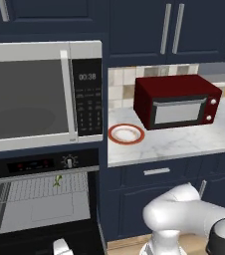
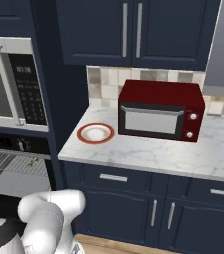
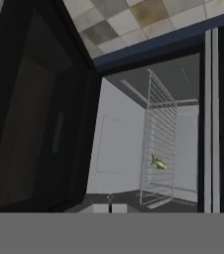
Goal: Take the fish from the oven and place it on the plate on the counter.
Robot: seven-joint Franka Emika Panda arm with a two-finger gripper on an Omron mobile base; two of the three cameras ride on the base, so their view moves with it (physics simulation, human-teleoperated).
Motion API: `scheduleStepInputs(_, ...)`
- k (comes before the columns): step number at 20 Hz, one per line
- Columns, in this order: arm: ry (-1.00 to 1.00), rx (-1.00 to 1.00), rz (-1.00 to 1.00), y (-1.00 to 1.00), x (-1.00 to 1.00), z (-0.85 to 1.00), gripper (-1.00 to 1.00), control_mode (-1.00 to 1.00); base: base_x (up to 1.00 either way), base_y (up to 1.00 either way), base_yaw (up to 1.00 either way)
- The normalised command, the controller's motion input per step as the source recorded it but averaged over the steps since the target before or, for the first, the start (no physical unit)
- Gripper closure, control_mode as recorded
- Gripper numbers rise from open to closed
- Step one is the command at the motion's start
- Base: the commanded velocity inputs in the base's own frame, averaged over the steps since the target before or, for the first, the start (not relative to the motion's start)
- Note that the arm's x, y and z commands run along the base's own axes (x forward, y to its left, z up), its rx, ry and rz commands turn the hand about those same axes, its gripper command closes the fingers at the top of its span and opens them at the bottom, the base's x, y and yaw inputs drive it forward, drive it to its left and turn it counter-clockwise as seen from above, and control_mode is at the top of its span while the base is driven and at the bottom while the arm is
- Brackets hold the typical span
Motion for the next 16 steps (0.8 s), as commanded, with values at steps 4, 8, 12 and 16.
scheduleStepInputs(4, 0.00, 0.00, 0.07, 0.01, 0.19, 0.70, 1.00, -1.00, 0.00, 0.00, 0.00)
scheduleStepInputs(8, 0.00, -0.01, 0.02, 0.01, 0.70, 0.05, 1.00, -1.00, 0.00, 0.00, 0.00)
scheduleStepInputs(12, 0.03, -0.02, 0.01, 0.17, 0.73, 0.00, 1.00, -1.00, 0.00, 0.00, 0.00)
scheduleStepInputs(16, 0.09, -0.04, 0.00, 0.31, 0.35, -0.05, 1.00, -1.00, 0.00, 0.00, 0.00)
